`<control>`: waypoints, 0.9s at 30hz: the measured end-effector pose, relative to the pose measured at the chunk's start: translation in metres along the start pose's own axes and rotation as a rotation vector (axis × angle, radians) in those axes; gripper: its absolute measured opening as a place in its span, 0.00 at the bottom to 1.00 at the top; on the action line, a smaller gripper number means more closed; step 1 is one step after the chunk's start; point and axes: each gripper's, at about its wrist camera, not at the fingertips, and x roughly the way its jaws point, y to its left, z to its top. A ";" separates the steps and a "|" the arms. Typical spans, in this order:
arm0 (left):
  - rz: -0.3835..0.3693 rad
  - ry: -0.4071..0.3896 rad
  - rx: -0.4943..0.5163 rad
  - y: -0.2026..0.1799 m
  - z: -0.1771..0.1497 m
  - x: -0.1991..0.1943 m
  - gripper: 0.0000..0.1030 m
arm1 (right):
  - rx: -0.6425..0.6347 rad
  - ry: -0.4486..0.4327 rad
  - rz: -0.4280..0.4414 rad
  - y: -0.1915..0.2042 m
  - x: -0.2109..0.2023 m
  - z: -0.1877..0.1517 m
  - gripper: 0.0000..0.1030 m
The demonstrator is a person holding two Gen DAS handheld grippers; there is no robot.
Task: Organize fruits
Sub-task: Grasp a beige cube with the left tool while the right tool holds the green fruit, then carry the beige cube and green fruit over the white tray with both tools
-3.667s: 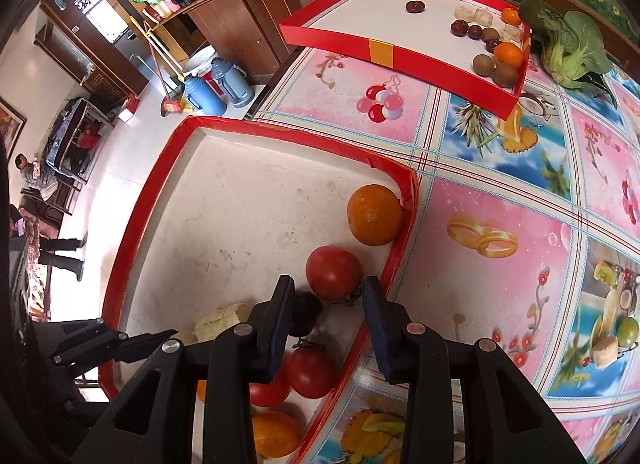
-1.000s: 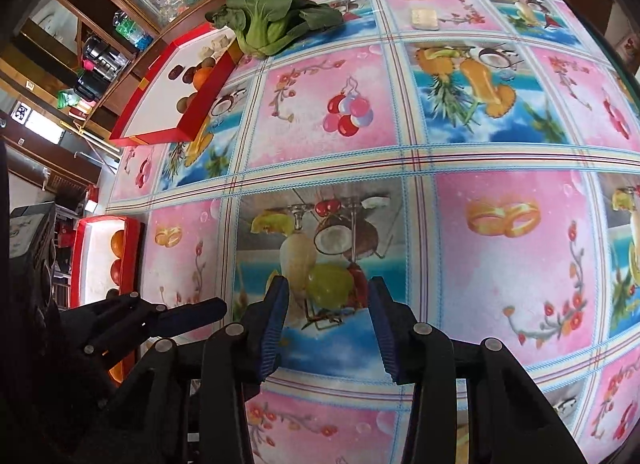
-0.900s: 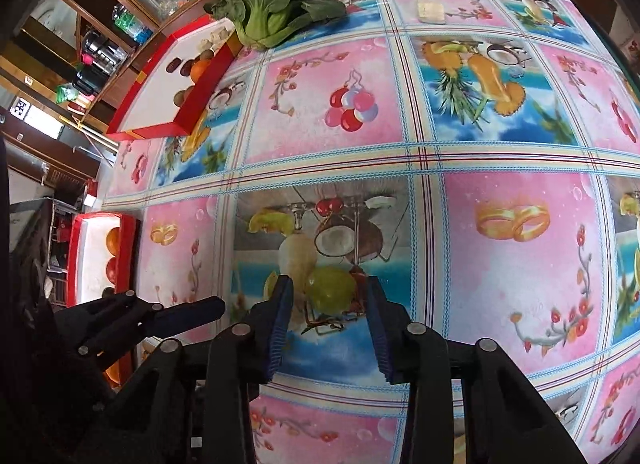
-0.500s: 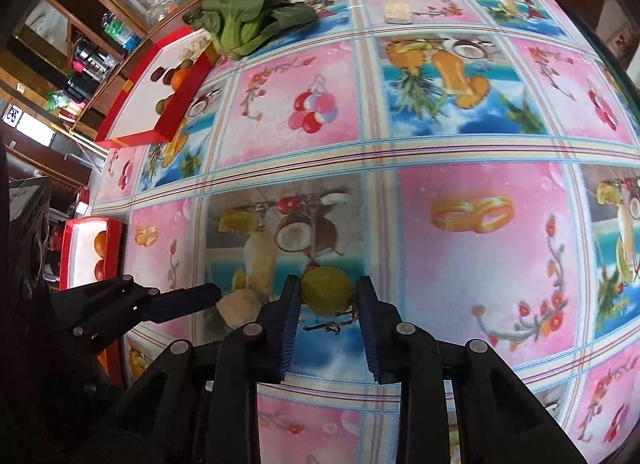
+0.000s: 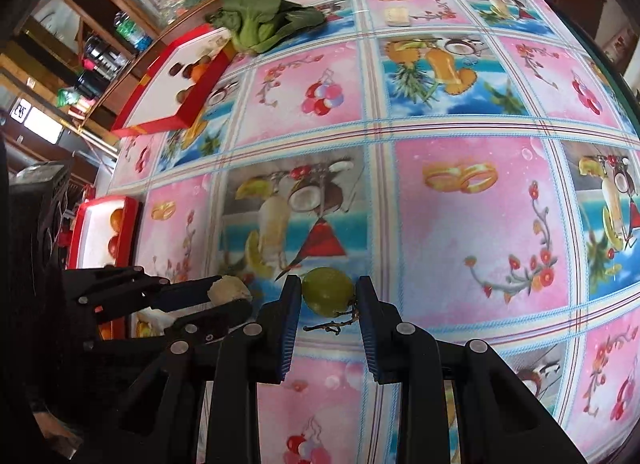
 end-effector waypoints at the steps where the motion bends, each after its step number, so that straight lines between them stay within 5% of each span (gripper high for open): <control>1: -0.001 0.002 -0.008 0.002 -0.008 -0.002 0.21 | -0.014 0.002 0.002 0.004 -0.001 -0.005 0.28; 27: 0.082 -0.062 -0.064 0.021 -0.122 -0.053 0.21 | -0.117 0.039 0.082 0.085 0.000 -0.066 0.28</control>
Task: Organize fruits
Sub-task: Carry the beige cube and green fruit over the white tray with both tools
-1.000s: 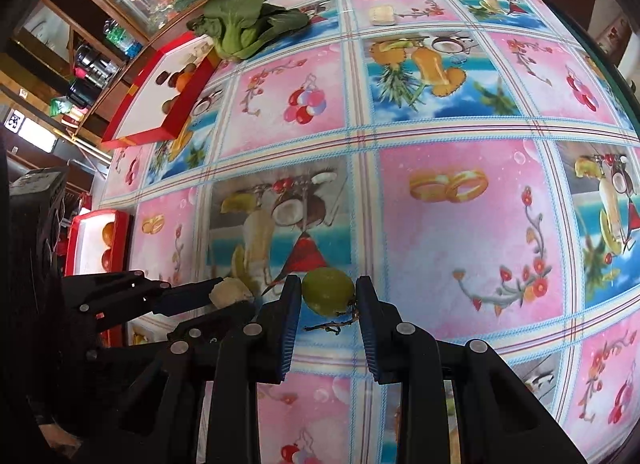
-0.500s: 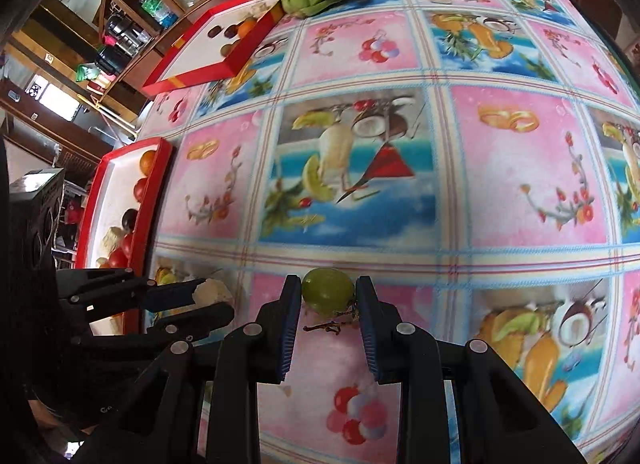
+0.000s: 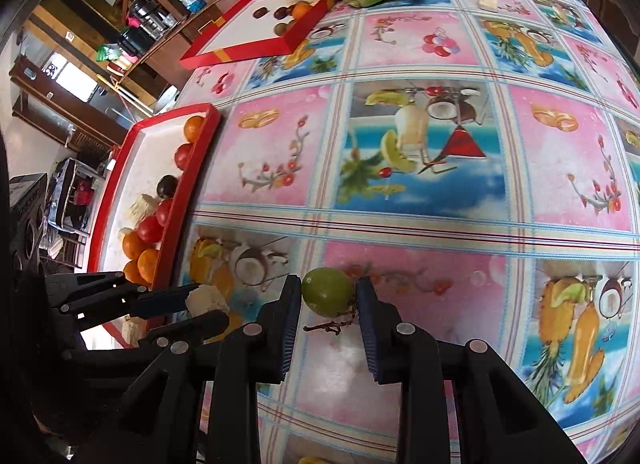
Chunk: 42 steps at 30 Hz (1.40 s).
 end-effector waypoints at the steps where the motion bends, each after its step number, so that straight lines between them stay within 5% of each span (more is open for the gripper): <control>1: 0.001 -0.002 -0.001 0.002 -0.004 -0.003 0.21 | -0.007 -0.001 0.002 0.004 0.000 0.000 0.28; 21: 0.036 -0.052 -0.059 0.036 -0.038 -0.036 0.21 | -0.097 0.014 0.045 0.062 0.008 -0.004 0.28; 42: 0.089 -0.073 -0.315 0.156 -0.081 -0.065 0.21 | -0.205 0.054 0.088 0.118 0.023 -0.004 0.28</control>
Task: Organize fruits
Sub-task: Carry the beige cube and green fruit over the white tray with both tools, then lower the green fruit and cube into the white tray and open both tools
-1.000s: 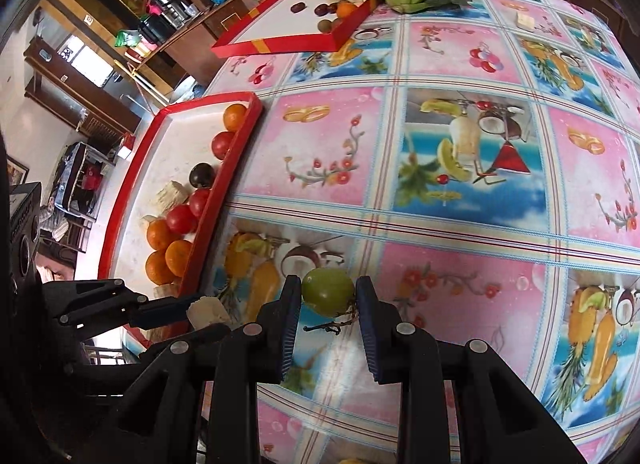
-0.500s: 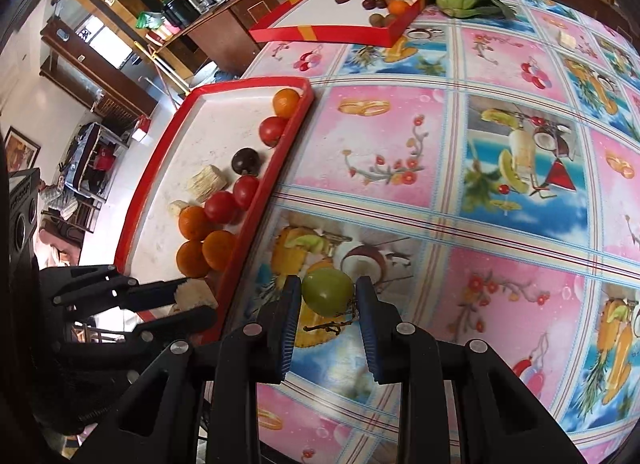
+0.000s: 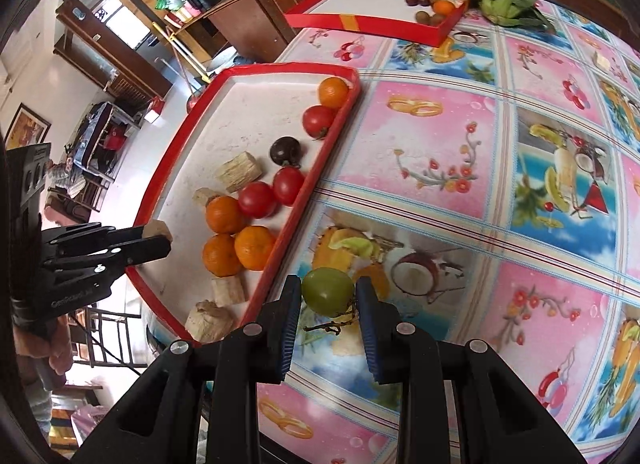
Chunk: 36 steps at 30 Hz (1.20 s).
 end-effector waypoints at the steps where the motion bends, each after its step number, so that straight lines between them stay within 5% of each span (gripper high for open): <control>1: 0.003 0.007 -0.004 0.002 -0.001 0.003 0.21 | -0.009 0.005 0.007 0.004 0.002 0.000 0.28; 8: 0.010 0.051 -0.011 0.006 -0.008 0.020 0.21 | -0.077 0.030 0.010 0.027 0.015 0.010 0.28; 18: 0.021 0.052 0.004 0.003 0.000 0.026 0.21 | -0.099 -0.003 0.006 0.044 0.035 0.074 0.28; 36: -0.001 0.057 0.005 0.013 0.008 0.031 0.21 | -0.160 0.030 -0.085 0.060 0.086 0.133 0.28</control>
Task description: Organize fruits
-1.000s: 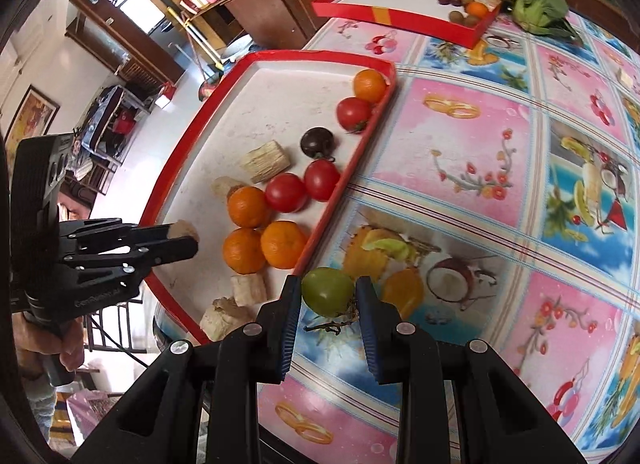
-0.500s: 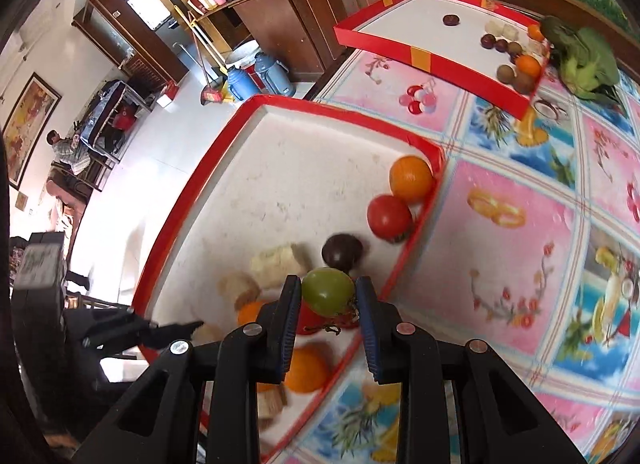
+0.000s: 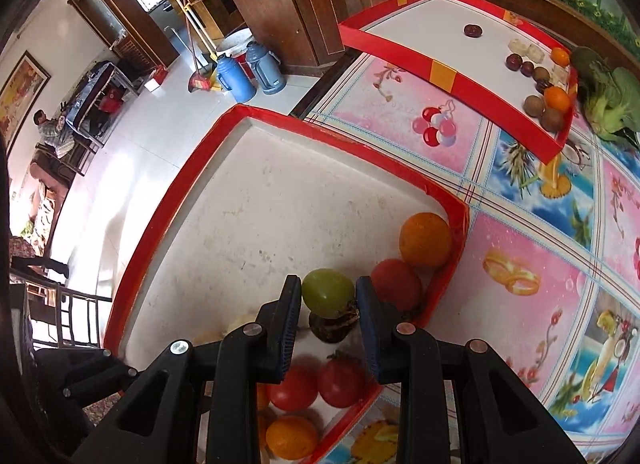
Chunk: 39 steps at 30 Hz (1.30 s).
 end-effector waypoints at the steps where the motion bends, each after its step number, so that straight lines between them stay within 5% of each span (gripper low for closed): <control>1: -0.001 0.001 0.002 0.000 0.000 0.001 0.21 | -0.003 0.000 -0.005 0.000 0.002 0.001 0.28; 26: 0.002 -0.008 0.006 -0.003 0.001 0.002 0.22 | -0.021 0.001 -0.011 0.002 0.006 0.000 0.31; 29: 0.011 -0.014 0.012 -0.006 -0.001 0.001 0.35 | -0.014 -0.004 0.007 0.002 -0.003 -0.007 0.31; 35: 0.029 -0.023 -0.002 -0.008 -0.004 -0.002 0.39 | -0.010 -0.034 0.042 0.003 -0.027 -0.028 0.31; 39: 0.040 -0.048 -0.031 -0.004 -0.010 -0.007 0.57 | 0.004 -0.050 0.051 0.000 -0.043 -0.046 0.31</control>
